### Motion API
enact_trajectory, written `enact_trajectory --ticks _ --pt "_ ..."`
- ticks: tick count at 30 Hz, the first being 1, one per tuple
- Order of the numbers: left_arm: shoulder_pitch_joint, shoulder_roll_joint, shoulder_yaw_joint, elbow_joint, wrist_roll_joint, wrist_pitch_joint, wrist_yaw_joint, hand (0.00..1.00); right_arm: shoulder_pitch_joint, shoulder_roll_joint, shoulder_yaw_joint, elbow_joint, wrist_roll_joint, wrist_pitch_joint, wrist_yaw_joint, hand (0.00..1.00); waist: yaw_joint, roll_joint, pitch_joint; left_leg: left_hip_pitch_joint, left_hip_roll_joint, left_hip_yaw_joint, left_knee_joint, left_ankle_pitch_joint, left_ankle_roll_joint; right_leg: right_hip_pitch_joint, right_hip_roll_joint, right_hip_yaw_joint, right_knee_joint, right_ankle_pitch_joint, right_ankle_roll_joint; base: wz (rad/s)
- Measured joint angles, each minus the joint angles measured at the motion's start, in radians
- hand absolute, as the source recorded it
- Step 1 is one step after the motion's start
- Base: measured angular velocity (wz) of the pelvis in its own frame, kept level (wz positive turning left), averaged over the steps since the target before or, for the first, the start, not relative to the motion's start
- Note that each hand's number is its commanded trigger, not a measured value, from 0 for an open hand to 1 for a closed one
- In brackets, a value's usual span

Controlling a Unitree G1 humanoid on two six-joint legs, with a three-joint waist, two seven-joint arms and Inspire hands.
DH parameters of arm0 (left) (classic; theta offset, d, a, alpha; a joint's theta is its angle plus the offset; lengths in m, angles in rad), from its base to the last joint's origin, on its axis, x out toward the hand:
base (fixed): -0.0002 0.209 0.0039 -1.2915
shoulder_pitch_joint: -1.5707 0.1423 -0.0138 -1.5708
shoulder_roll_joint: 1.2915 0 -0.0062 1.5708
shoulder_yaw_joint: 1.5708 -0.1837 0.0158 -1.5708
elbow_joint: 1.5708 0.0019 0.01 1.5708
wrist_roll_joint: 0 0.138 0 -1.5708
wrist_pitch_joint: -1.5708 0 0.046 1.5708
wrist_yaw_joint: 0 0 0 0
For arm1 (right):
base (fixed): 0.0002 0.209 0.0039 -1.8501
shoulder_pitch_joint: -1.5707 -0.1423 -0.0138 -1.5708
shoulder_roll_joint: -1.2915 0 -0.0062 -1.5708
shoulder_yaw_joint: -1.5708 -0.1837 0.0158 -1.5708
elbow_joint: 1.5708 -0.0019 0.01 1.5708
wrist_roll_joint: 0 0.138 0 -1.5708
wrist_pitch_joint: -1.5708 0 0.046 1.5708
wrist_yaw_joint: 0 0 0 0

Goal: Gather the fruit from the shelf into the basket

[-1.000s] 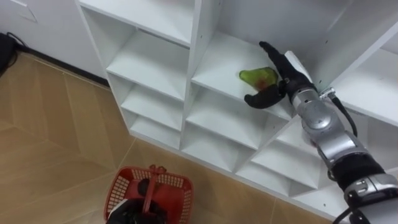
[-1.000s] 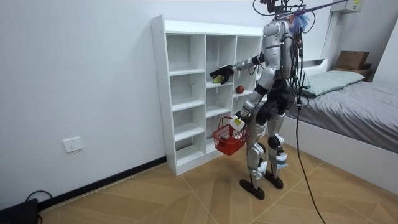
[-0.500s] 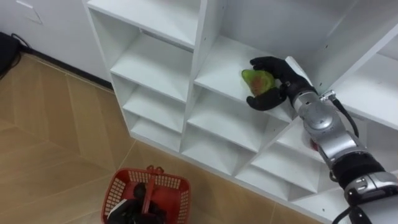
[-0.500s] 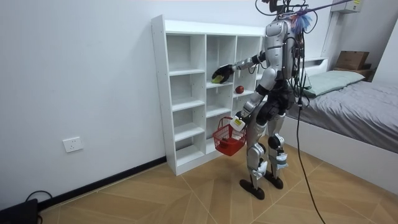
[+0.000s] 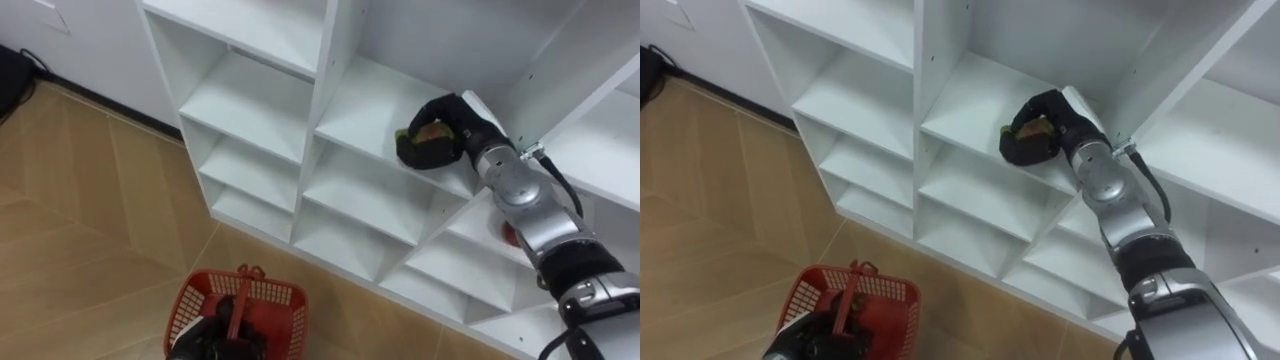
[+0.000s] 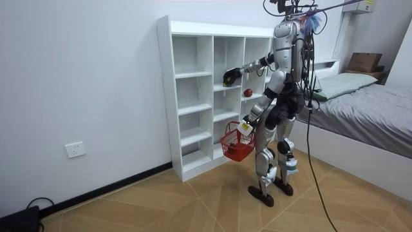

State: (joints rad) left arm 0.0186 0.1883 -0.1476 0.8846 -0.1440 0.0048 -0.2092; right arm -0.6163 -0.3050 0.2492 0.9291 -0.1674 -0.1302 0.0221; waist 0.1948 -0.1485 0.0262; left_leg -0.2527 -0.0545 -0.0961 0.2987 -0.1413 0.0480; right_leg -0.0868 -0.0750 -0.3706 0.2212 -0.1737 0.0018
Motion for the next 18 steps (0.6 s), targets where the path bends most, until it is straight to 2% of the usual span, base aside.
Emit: enact_trajectory --ticks 13,18 --pt "-0.002 0.000 -0.008 -0.002 -0.002 0.000 0.001 1.00 0.001 0.000 0.000 -0.011 0.007 0.003 0.014 1.00 -0.002 0.004 0.0025 0.001 0.000 0.001 0.004 0.000 0.000 0.001 0.001 0.010 0.000 0.000 0.000 0.00" --pt "-0.019 0.001 -0.022 -0.002 -0.002 -0.002 0.001 1.00 0.011 0.002 0.003 -0.058 0.000 0.019 0.020 1.00 -0.008 0.006 0.0041 0.002 0.001 0.009 0.006 0.000 0.000 -0.002 0.001 0.015 -0.001 0.000 0.000 -0.02"
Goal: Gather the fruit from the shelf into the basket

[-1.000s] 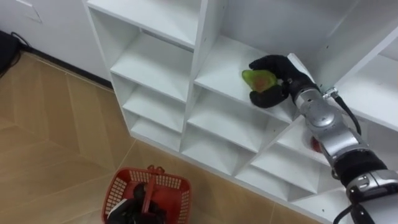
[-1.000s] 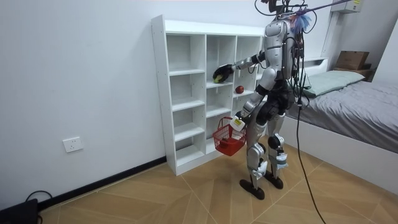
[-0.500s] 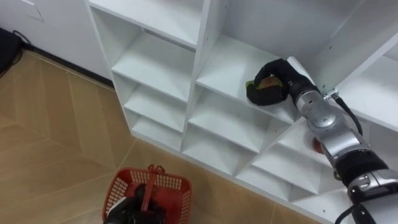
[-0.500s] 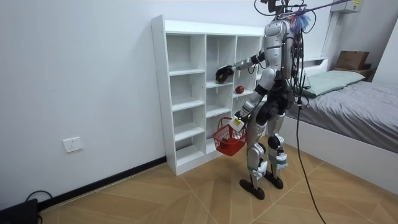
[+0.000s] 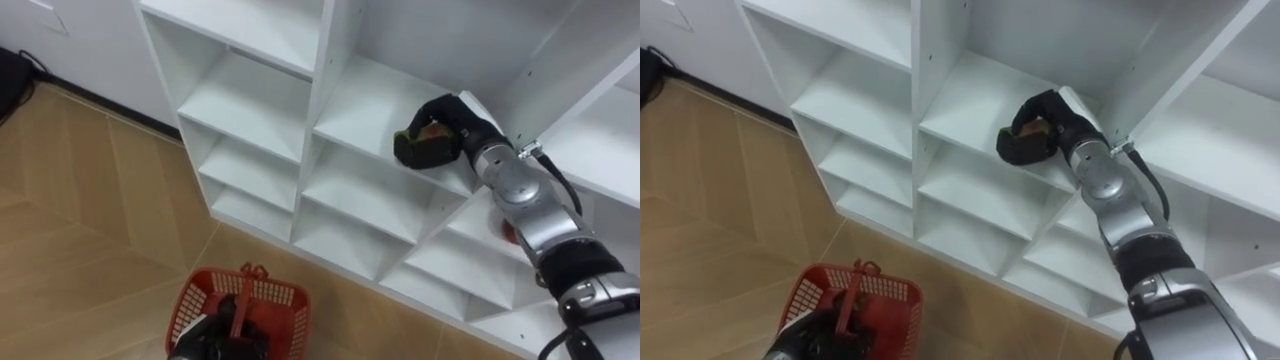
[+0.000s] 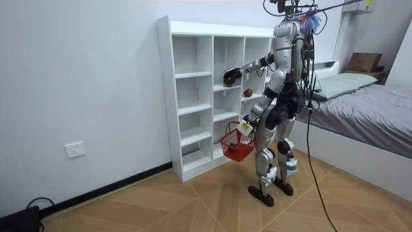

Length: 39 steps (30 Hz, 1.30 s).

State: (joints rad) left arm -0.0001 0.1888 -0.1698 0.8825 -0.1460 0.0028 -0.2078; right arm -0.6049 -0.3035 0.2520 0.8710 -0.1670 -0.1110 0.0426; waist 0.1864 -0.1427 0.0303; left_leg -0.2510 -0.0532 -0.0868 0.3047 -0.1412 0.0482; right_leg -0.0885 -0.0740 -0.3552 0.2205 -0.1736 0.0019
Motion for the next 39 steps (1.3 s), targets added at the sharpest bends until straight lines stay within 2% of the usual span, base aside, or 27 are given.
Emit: enact_trajectory --ticks 6,11,16,21,23,25,27,28,32,39 --pt "-0.022 -0.003 0.000 -0.004 0.000 -0.002 0.001 1.00 0.067 0.008 0.003 -0.126 -0.023 0.026 0.008 1.00 0.000 0.002 -0.0007 0.012 0.005 0.023 -0.006 0.000 0.000 0.000 0.000 0.025 0.000 0.000 0.000 -0.10" --pt "-0.022 -0.024 -0.013 -0.035 -0.001 -0.003 0.003 1.00 0.231 0.009 0.011 -0.345 -0.025 0.024 0.033 1.00 -0.014 0.010 -0.0033 0.035 0.009 0.042 -0.031 0.000 0.001 0.002 0.002 0.054 0.000 0.000 0.001 -0.15" --pt "-0.024 -0.050 -0.004 -0.048 0.000 -0.008 0.002 1.00 0.305 0.030 0.009 -0.419 -0.024 0.025 0.072 1.00 -0.045 0.019 -0.0081 0.047 0.012 0.061 -0.035 0.000 0.001 0.004 0.003 0.074 0.001 0.001 0.001 -0.12" --pt "-0.023 -0.063 -0.002 -0.073 -0.009 -0.013 0.003 1.00 0.389 0.038 0.010 -0.505 -0.031 0.025 0.105 1.00 -0.060 0.033 -0.0072 0.099 0.023 0.096 -0.047 -0.006 0.000 0.036 0.009 0.108 -0.001 0.003 0.001 -0.22" --pt "-0.019 -0.065 -0.002 -0.082 -0.037 -0.013 0.005 1.00 0.449 0.037 -0.002 -0.547 -0.035 0.028 0.105 1.00 -0.091 0.046 -0.0115 0.123 0.023 0.103 -0.054 -0.006 0.001 0.054 0.008 0.114 0.000 0.002 0.001 -0.12" --pt "-0.013 -0.064 -0.003 -0.090 -0.057 -0.013 0.005 1.00 0.476 0.037 -0.005 -0.570 -0.035 0.048 0.105 1.00 -0.105 0.057 -0.0165 0.135 0.025 0.114 -0.058 -0.006 0.001 0.060 0.010 0.130 0.002 0.003 0.001 -0.21" --pt "-0.007 -0.068 -0.010 -0.104 -0.057 -0.013 0.003 1.00 0.509 0.037 -0.014 -0.591 -0.035 0.050 0.103 1.00 -0.125 0.065 -0.0208 0.147 0.026 0.125 -0.064 -0.006 0.001 0.064 0.011 0.140 0.003 0.003 0.001 -0.19" --pt "-0.007 -0.068 -0.010 -0.114 -0.057 -0.013 0.001 1.00 0.526 0.037 -0.015 -0.604 -0.035 0.050 0.103 1.00 -0.125 0.066 -0.0213 0.158 0.030 0.141 -0.068 -0.006 0.001 0.066 0.014 0.158 0.005 0.003 0.001 -0.29" --pt "-0.004 -0.092 -0.010 -0.140 -0.057 -0.020 -0.006 1.00 0.552 0.045 -0.019 -0.617 -0.035 0.050 0.104 1.00 -0.125 0.067 -0.0220 0.191 0.037 0.167 -0.080 -0.007 -0.001 0.078 0.020 0.186 0.000 0.005 0.000 -0.23" --pt "-0.001 -0.097 -0.036 -0.176 -0.122 -0.037 0.001 1.00 0.636 0.079 -0.010 -0.710 -0.025 0.048 0.105 1.00 -0.129 0.071 -0.0237 0.215 0.041 0.176 -0.087 -0.013 -0.006 0.095 0.025 0.191 -0.014 0.005 -0.001 -0.05"
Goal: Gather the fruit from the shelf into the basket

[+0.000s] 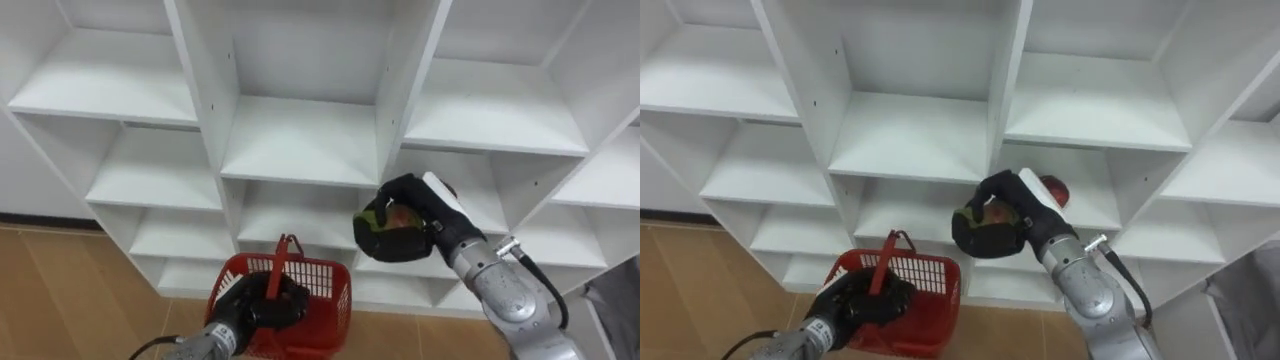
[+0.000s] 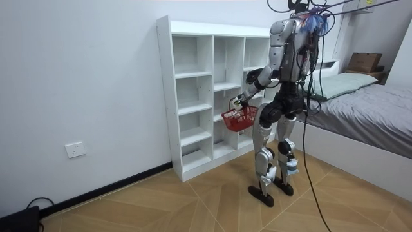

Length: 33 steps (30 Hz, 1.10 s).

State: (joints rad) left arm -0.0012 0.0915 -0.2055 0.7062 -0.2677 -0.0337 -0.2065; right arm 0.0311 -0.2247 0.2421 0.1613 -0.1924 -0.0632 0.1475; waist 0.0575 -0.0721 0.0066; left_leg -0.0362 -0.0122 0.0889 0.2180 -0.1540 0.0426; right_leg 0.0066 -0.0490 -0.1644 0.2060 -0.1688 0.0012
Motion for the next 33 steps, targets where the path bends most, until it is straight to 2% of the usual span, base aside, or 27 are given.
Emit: enact_trajectory --ticks 8,14,20,30,33 --pt "0.007 0.000 -0.024 0.000 -0.006 -0.004 0.003 1.00 0.041 0.028 0.001 -0.002 -0.003 0.000 0.008 1.00 -0.004 0.011 0.0045 0.023 0.000 0.015 -0.019 -0.002 0.000 0.012 0.001 0.020 -0.001 0.000 0.000 -0.06" --pt "0.011 0.003 -0.037 0.002 -0.006 -0.003 0.005 1.00 0.059 0.031 0.003 0.026 -0.005 0.002 0.003 1.00 -0.004 0.033 0.0119 0.027 0.000 0.020 -0.019 -0.010 0.001 0.011 0.002 0.025 -0.002 -0.001 0.002 -0.04" --pt "0.014 0.010 -0.063 0.003 -0.009 -0.003 -0.001 1.00 0.059 0.039 0.030 0.140 -0.010 0.001 -0.002 1.00 -0.006 0.043 0.0102 0.027 0.000 0.022 -0.019 -0.010 0.000 0.011 0.002 0.026 -0.003 -0.002 0.003 0.00" --pt "0.019 0.015 -0.072 0.002 0.000 -0.003 -0.002 1.00 0.056 0.065 0.030 0.223 -0.009 0.001 -0.002 1.00 -0.010 0.040 0.0089 0.023 -0.001 0.022 -0.018 -0.010 0.001 0.006 0.001 0.026 -0.001 -0.003 0.004 0.00" --pt "0.017 0.020 -0.067 0.002 -0.003 -0.003 -0.003 1.00 0.026 0.071 0.029 0.271 -0.008 0.001 -0.002 1.00 -0.019 0.034 0.0065 0.011 0.000 0.021 -0.013 -0.010 0.001 -0.006 0.000 0.025 0.003 -0.003 0.004 0.00"
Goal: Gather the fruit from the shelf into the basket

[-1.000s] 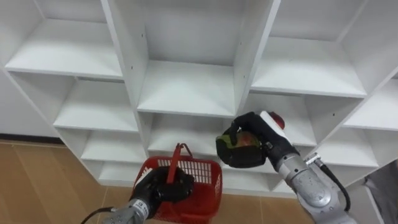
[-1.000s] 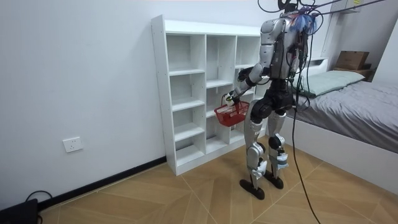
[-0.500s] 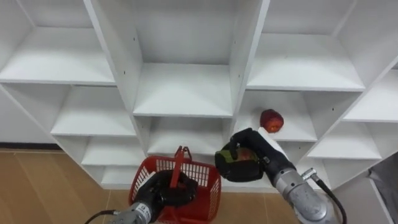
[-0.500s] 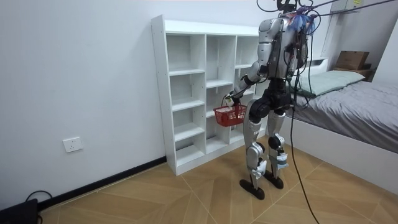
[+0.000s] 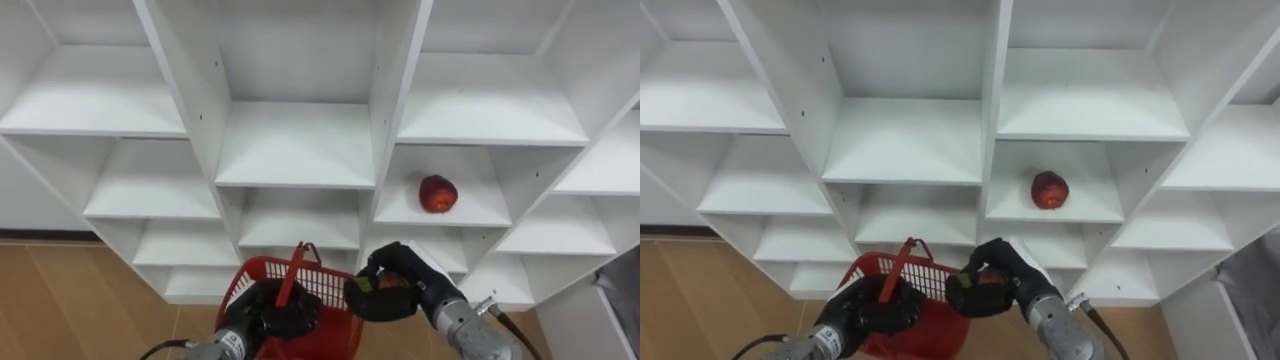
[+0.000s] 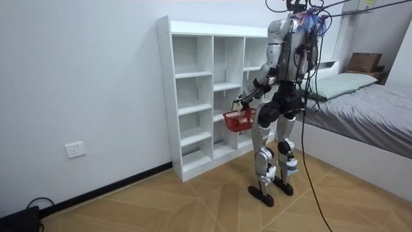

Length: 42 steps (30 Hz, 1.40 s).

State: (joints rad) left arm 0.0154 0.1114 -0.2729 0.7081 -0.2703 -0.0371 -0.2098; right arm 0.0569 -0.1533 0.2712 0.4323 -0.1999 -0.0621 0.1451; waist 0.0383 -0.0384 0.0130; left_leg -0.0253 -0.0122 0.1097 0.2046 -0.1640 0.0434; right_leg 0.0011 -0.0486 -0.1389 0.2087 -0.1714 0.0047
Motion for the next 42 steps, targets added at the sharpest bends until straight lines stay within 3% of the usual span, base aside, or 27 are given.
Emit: enact_trajectory --ticks 10,12,14,16,25,34,42 --pt "-0.003 0.004 -0.002 -0.004 -0.003 -0.013 -0.007 1.00 -0.080 0.009 -0.009 0.151 0.023 -0.002 -0.045 1.00 -0.010 -0.012 -0.0048 -0.029 0.001 -0.003 0.007 0.000 0.000 -0.015 0.000 -0.004 -0.002 0.000 0.000 0.02" --pt "-0.006 0.002 -0.002 -0.005 -0.004 -0.013 -0.007 1.00 -0.080 0.008 -0.009 0.159 0.040 -0.002 -0.060 1.00 -0.008 -0.007 -0.0018 -0.040 0.002 -0.006 0.020 -0.005 0.002 -0.018 0.001 -0.007 -0.001 0.000 0.000 0.06" --pt "-0.010 0.000 -0.006 -0.020 -0.009 -0.013 -0.007 1.00 -0.090 0.009 -0.009 0.161 0.045 -0.002 -0.077 1.00 -0.009 0.004 0.0062 -0.060 0.003 -0.007 0.032 -0.010 0.004 -0.039 0.000 -0.010 0.011 0.000 0.000 0.00" --pt "-0.018 -0.002 -0.006 -0.020 -0.010 -0.013 -0.009 1.00 -0.101 0.010 -0.009 0.175 0.045 -0.002 -0.085 1.00 -0.009 0.009 0.0080 -0.072 0.002 -0.007 0.034 -0.010 0.004 -0.051 -0.001 -0.009 0.016 0.000 0.000 0.00" --pt "-0.024 -0.003 -0.025 -0.020 -0.009 -0.013 -0.012 1.00 -0.139 0.019 -0.009 0.229 0.046 -0.001 -0.145 1.00 -0.008 0.010 0.0087 -0.077 0.002 -0.007 0.032 -0.010 0.004 -0.059 0.000 -0.007 0.018 0.000 0.000 0.00" --pt "-0.024 -0.024 -0.045 -0.021 0.001 -0.012 -0.020 1.00 -0.160 0.068 -0.008 0.235 0.052 -0.001 -0.142 1.00 -0.006 0.017 0.0092 -0.078 0.002 -0.006 0.031 -0.010 0.004 -0.057 0.000 -0.006 0.012 0.000 0.000 0.00" --pt "-0.056 -0.039 -0.101 -0.021 -0.003 -0.012 -0.016 1.00 -0.190 0.080 0.022 0.277 0.226 0.001 -0.141 1.00 -0.014 0.022 0.0115 -0.079 0.002 -0.004 0.032 -0.010 0.004 -0.055 -0.001 -0.013 0.013 0.000 0.000 0.01"
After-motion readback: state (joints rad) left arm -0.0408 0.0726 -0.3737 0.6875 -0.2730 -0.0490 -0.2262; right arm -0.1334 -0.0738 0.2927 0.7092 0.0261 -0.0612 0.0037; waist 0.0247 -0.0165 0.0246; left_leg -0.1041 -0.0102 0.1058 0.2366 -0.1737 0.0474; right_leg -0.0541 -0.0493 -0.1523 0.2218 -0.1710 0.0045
